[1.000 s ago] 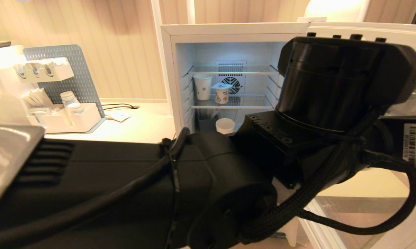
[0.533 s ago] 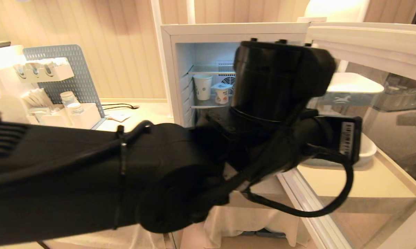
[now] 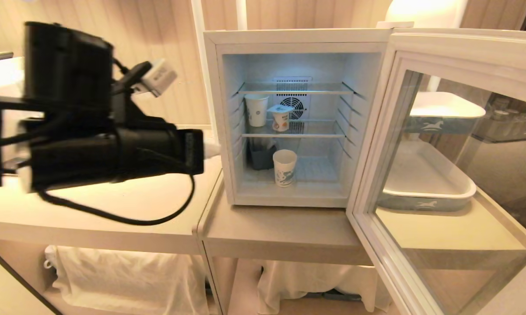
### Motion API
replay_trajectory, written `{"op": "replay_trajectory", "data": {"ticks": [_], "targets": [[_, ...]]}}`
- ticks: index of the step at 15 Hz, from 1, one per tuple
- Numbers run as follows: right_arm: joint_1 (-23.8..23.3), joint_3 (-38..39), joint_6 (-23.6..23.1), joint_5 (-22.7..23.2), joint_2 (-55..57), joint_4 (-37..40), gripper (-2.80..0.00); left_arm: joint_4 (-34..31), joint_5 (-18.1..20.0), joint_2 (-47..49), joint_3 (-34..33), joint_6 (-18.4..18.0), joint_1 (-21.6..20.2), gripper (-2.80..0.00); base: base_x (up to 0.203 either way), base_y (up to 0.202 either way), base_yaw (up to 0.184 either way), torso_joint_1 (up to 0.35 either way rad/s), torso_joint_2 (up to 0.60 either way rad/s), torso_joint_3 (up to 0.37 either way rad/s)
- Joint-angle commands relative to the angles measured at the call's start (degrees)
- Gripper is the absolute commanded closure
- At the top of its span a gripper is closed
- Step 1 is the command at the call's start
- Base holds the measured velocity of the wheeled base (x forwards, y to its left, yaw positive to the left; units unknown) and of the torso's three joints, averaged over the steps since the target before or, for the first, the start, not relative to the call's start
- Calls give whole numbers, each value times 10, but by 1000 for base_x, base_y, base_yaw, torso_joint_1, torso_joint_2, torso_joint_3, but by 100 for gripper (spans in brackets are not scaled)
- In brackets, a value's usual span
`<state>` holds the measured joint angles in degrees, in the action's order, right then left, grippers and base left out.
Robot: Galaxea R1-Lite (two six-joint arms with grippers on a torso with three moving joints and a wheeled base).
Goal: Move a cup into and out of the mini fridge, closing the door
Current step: Take the paper cup out of the freezer
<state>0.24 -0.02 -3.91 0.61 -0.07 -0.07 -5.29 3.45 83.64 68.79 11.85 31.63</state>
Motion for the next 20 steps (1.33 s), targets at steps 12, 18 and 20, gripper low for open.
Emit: {"op": "replay_trajectory", "data": {"ticks": [12, 18, 20], "targets": [[0, 0, 0, 0, 1, 0, 0, -106, 26, -675, -502, -166, -262, 0, 0, 0, 0, 0, 0, 0], [0, 0, 0, 0, 1, 0, 0, -31, 20, -730, -597, -182, -314, 0, 0, 0, 0, 0, 0, 0], [0, 0, 0, 0, 0, 0, 0, -42, 33, -810, -615, -192, -320, 0, 0, 0, 0, 0, 0, 0]]}}
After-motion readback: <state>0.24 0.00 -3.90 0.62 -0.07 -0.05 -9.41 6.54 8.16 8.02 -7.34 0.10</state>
